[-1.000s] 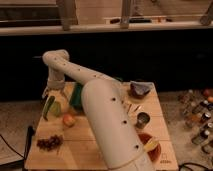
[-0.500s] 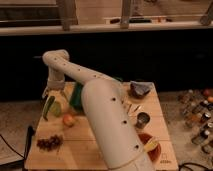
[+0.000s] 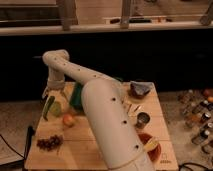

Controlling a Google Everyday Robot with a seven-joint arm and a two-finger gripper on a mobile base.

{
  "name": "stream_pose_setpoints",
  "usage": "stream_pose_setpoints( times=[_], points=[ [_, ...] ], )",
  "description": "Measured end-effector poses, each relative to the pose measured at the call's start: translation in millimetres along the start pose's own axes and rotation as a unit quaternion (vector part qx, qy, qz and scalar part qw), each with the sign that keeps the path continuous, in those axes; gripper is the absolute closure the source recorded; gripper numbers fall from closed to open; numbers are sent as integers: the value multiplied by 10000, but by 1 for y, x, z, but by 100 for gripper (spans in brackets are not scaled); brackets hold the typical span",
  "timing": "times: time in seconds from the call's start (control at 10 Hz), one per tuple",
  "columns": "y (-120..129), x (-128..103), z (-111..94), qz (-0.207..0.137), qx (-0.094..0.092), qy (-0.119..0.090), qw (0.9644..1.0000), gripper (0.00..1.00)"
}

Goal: Place pepper in plastic cup

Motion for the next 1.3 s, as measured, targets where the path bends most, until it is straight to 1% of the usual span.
stream_pose_setpoints(
  times=[1.3],
  points=[
    [0, 0, 0, 1, 0, 0, 10000, 20]
  ],
)
